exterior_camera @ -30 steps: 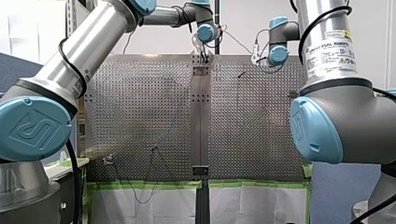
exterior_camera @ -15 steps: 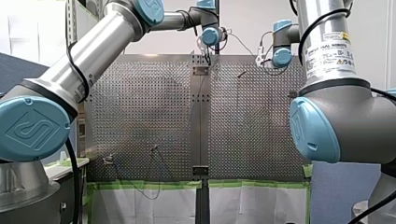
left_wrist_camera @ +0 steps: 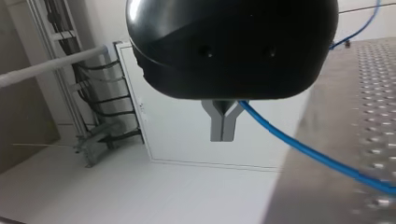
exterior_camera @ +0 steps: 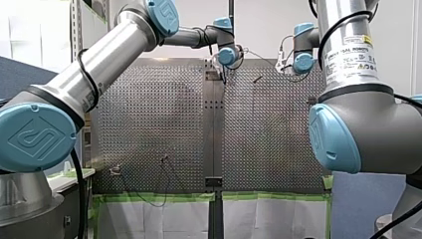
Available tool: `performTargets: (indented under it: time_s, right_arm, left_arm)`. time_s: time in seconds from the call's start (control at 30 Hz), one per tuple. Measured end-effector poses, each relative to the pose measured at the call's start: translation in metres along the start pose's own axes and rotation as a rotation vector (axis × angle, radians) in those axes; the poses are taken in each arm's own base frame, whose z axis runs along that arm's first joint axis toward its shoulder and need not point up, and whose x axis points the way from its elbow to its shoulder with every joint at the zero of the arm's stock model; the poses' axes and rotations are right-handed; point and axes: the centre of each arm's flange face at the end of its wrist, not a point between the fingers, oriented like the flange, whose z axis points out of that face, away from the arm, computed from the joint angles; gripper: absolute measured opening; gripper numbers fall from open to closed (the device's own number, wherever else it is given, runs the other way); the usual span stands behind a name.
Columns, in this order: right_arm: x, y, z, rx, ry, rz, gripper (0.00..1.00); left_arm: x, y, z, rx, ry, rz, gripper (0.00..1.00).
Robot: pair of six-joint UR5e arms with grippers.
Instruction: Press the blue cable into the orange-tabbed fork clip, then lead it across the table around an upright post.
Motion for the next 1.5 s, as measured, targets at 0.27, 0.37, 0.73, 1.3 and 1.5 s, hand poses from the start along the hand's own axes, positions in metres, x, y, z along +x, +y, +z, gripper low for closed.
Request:
performTargets:
  time_s: [0.27,0.37,0.73,1.3,1.5]
  right_arm:
    - [-0.002,0.001,0.001,-0.002,-0.003,0.000,0.00]
    - [-0.003,0.001,0.001,-0.003,-0.003,0.000,0.00]
    - [-0.030,-0.003,0.004,0.008,-0.047,-0.002,0.00]
    - [-0.087,-0.028,-0.003,0.051,-0.138,-0.010,0.00]
    - [-0.106,-0.031,-0.003,0.056,-0.161,-0.017,0.00]
  left_arm:
    - [0.030,0.010,-0.011,-0.011,0.054,0.015,0.00]
    - [0.040,0.015,-0.013,-0.006,0.062,0.017,0.00]
    - [0.075,0.030,-0.022,0.007,0.081,0.010,0.00]
    - [0.125,0.051,-0.045,0.006,0.168,0.020,0.00]
    - [0.127,0.055,-0.044,0.000,0.168,0.021,0.00]
